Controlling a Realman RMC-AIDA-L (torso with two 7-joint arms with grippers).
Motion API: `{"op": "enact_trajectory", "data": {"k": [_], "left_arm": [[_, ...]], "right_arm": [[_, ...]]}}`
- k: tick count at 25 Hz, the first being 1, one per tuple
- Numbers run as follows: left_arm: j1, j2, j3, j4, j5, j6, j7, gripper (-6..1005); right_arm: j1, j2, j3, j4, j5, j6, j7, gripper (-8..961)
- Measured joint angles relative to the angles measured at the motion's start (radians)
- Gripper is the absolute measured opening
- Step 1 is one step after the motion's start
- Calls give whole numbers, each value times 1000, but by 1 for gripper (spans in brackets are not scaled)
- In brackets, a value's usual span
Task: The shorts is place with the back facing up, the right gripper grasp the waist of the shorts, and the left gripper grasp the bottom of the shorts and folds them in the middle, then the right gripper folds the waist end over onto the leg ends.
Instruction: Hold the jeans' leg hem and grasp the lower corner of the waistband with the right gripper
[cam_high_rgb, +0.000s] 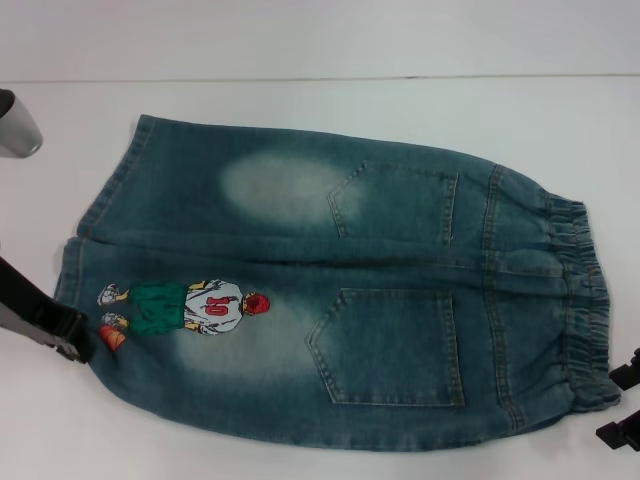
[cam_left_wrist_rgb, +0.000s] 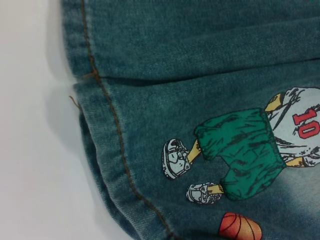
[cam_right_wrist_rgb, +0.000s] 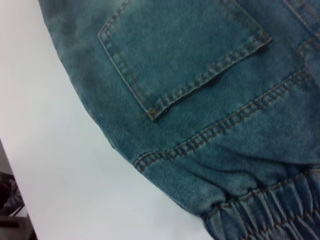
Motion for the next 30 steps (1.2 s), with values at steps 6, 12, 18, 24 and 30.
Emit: {"op": "enact_trajectory", "data": {"k": [6,12,18,24,30], "left_arm": [[1,0,1,3,1,2,0,83],[1,0,2,4,2,3,1,84],[1,0,2,3,1,0,1,85],[4,0,3,5,1,1,1,83],[4,0,16,5,1,5,1,84]], "right_arm": [[-4,-1,-4,-12,-2,-17,14,915],[0,1,-12,-11,-18,-29,25,898],[-2,1,-17,1,53,-15,-6,873],[4,1,-23,65,86,7,-37,848],[-2,1,-42,94,89,50,-50,823]]}}
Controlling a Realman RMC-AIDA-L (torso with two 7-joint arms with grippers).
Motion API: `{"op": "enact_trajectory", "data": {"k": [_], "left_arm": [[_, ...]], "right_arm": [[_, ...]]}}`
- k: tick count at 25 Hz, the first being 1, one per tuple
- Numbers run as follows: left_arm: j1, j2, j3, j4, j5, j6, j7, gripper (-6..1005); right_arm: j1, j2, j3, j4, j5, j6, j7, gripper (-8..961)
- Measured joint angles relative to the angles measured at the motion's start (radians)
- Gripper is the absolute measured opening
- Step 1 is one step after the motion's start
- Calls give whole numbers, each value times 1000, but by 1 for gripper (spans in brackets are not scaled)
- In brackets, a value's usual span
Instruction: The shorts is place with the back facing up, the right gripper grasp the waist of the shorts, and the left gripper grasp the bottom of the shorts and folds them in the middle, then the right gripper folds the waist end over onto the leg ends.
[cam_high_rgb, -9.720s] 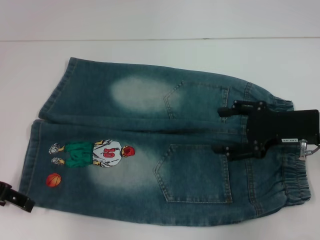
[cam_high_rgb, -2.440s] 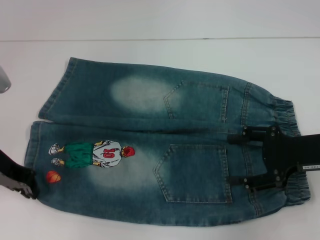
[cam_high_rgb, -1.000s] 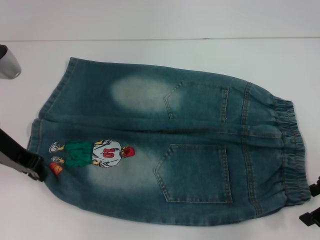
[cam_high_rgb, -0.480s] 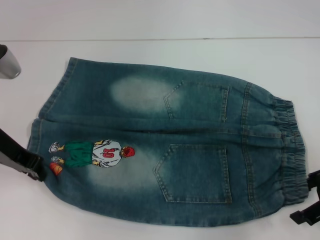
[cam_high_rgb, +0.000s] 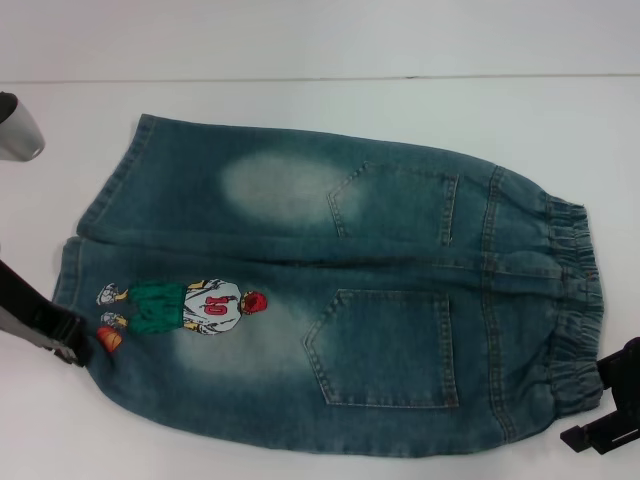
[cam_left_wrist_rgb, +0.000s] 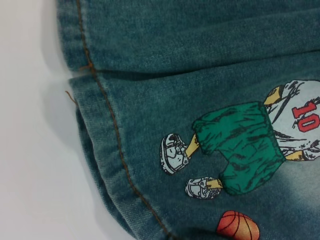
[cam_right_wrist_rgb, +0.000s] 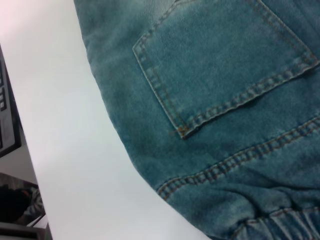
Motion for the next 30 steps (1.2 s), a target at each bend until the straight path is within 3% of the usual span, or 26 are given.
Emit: {"op": "enact_trajectory", "data": {"k": [2,8,16,21,25,30], "left_arm": [[-2,0,0,0,0,-2,0,84],[-3,0,0,1,0,-7,1,83],[-1,-4,-1,1,0,-12,3,84],[-1,-3,-36,9,-13,-29,27,85],[-4,-5,-128,28,-58,-40,89,85],[-6,-8,-140,36,-107,-106,109,84]], "right_arm": [[-1,0,6,-3,0,0,0,815],[-1,0,20,-8,9,-4,-1,573],[-1,-6,30,-13,20,-7,-18,319],[-2,-12,110,-25,30,-9,-61,121],[-8,-20,195,-32,78,-6,-115,63],[-12,-15,233,-49,178,44,-168,50]]}}
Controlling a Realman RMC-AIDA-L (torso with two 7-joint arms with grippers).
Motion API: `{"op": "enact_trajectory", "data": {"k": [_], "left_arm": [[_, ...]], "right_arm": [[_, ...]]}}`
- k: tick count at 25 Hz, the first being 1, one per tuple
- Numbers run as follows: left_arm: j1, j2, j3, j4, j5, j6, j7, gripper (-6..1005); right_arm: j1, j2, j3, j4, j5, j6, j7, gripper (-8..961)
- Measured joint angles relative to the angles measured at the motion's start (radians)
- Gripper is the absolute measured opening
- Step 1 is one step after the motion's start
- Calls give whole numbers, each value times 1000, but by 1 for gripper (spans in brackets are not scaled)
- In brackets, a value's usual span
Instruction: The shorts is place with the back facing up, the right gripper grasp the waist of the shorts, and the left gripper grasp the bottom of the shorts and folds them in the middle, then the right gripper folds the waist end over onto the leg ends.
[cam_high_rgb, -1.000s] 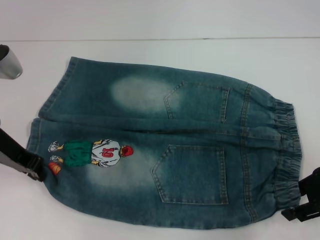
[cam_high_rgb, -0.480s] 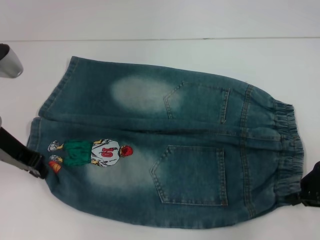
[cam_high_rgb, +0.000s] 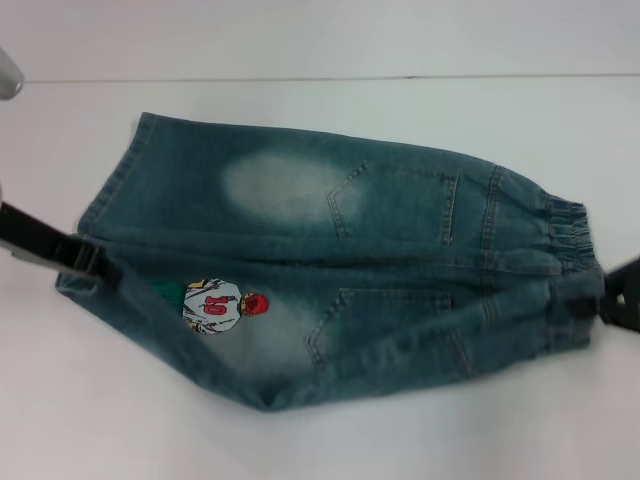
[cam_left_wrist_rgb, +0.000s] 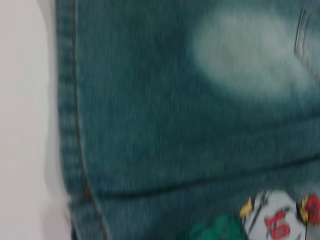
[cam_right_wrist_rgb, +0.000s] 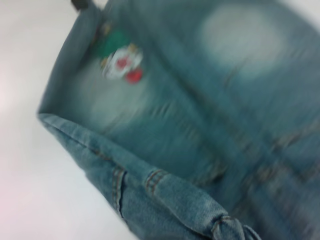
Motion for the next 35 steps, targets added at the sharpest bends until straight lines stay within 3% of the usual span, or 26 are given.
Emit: {"op": "enact_trajectory", "data": {"k": [16,22,35], "left_arm": [[-10,-39,8,7,-112,-300,74,84],[0,-77,39,34,-108,-468,76,84],[-11,-87,86,-44,-108,-704,76,83]], "right_arm": [[21,10,-1,15,210,297,-4,49],[49,-19,-3,121,206,394,18,49],[54,-34,-7,185,197,499,5,50]]}}
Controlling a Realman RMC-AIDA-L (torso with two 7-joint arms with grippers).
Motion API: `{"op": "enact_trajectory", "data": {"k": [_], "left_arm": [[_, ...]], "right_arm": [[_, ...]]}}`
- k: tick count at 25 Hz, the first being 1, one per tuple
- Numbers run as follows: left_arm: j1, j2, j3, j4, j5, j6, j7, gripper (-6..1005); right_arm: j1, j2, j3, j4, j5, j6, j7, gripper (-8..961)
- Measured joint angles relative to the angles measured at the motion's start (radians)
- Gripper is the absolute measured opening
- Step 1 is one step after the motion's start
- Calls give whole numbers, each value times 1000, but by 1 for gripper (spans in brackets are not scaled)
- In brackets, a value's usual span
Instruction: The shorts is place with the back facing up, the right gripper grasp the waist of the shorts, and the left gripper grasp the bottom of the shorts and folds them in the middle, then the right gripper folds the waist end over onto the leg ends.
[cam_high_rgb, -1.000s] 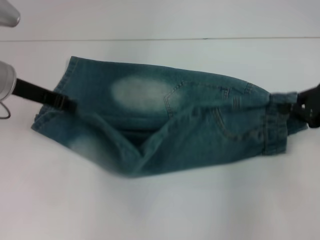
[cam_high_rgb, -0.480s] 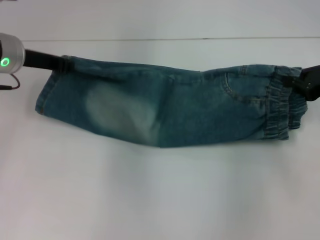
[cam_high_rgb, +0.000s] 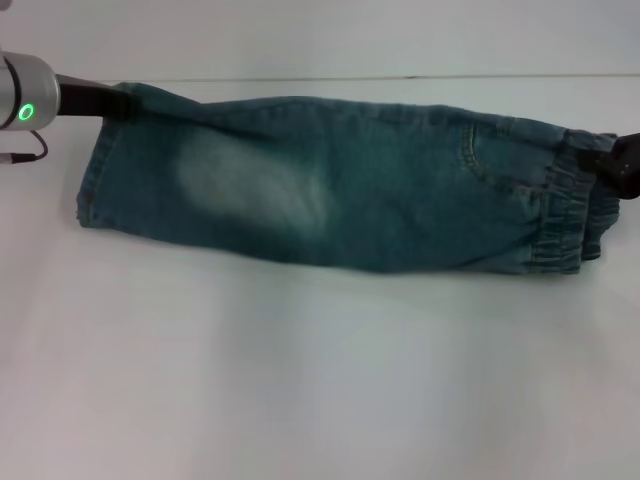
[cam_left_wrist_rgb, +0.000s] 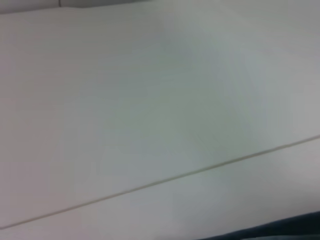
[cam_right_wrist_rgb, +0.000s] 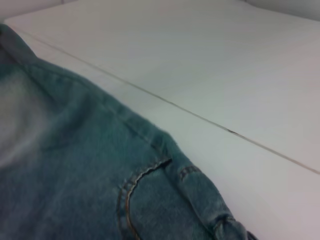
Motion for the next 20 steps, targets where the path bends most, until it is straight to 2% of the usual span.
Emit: {"op": "enact_trajectory", "data": {"k": [8,15,18,20], "left_arm": [[-25,-1,29,-53,2,-26,9,84],[-51,1,35,-127,-5,-138,9,85],[-53,1,36,-138,1,-159,5,105],[-55,4,37,-141,2,-154,4,164]], "right_arm": [[6,4,-8,19,5,35,-25,49],[18,2,-2,54,21,112,-30,127],[17,5,-17,47,14,123,-33,160],[16,2,-30,46,11,117,-32,182]]}}
